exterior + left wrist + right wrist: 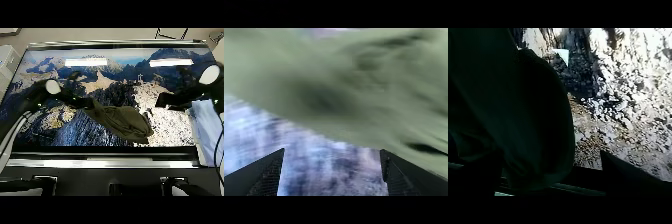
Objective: Fold the clothes and pants, and hang the long-sleeved shirts on hangers.
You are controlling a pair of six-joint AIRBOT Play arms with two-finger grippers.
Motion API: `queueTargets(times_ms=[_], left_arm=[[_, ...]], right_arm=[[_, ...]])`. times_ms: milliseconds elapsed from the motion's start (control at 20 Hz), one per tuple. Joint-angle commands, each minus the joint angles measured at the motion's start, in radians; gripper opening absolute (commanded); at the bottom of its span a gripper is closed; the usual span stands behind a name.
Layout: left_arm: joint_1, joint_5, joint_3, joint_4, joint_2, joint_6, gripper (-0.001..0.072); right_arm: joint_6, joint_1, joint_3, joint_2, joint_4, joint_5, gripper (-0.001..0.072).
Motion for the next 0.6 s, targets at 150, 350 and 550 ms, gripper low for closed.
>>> queueTargets(times_ms=[150, 350, 550], left_arm=[[0.221, 0.203, -0.176, -0.288, -0.066, 0.011, 0.0709], [0.183, 0.362, -0.185, -0.359, -0.141, -0.010, 0.0709], [0.142, 0.475, -0.185, -0.415, -0.181, -0.008, 0.0709]], right_arm=[[-0.076, 0.001, -0.201, -0.038, 0.237, -0.203, 0.0720], [-0.083, 0.002, -0.201, -0.122, 0.317, -0.230, 0.0720], [-0.121, 0.002, -0.201, -0.167, 0.346, -0.272, 0.0720]])
